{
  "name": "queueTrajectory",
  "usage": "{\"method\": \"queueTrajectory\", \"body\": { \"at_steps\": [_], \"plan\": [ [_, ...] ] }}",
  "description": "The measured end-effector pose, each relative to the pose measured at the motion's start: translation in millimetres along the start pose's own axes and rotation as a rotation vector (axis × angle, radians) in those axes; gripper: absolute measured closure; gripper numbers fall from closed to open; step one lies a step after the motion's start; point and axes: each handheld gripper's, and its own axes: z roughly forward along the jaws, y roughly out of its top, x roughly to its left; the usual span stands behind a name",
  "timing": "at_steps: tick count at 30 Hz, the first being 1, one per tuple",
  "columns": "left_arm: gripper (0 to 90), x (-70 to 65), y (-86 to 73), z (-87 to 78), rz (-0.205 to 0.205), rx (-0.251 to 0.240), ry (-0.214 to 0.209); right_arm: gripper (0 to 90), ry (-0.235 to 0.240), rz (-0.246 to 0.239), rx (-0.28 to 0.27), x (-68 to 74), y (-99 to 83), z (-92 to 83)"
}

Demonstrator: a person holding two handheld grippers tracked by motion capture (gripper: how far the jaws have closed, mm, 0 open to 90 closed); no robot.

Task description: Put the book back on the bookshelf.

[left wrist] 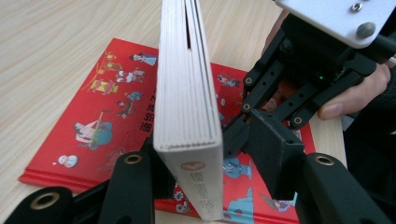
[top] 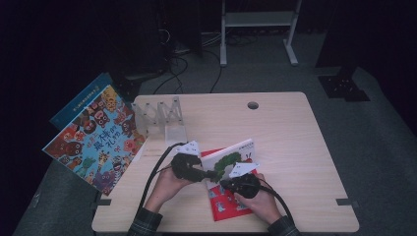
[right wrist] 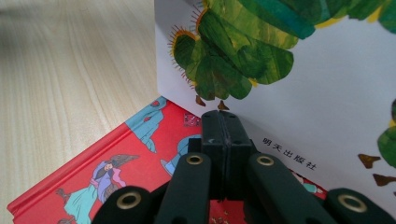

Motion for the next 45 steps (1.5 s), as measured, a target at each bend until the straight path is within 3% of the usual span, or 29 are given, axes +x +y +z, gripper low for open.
{"method": "queueTrajectory", "body": {
  "at_steps": [7,12,16,18,24,31,36,45],
  "plan": [
    [59.9,-1.0,-4.5,6.8,0.033,0.033,0.016,87.9,-0.001,-0.002,-0.003,0.2,-0.5,-0.2],
    [70.9,-1.1,-7.1,9.1,0.053,0.031,0.006,87.8,0.000,-0.010,-0.005,-0.2,-1.2,-0.9],
    [72.8,-2.2,-6.0,8.5,0.054,0.037,0.029,85.3,-0.004,-0.011,-0.004,0.0,-1.4,-1.5],
    [74.5,-2.8,-5.5,7.6,0.075,0.041,0.049,84.1,-0.013,-0.016,-0.003,-0.4,-1.6,-2.4],
    [74.8,-2.7,-4.3,4.3,0.071,0.024,0.063,79.5,-0.031,-0.006,-0.023,-5.8,-4.4,-14.7],
    [75.1,0.9,-3.1,-10.1,0.032,-0.021,0.087,75.5,-0.104,0.045,-0.044,-27.0,-17.5,-38.8],
    [75.1,5.7,-4.7,-23.9,0.013,-0.044,0.107,72.5,-0.186,0.095,-0.067,-50.7,-28.8,-59.6],
    [75.1,14.8,-13.0,-52.0,-0.031,-0.088,0.152,49.0,-0.369,0.237,-0.065,-98.9,-56.7,-86.5]
  ]
}}
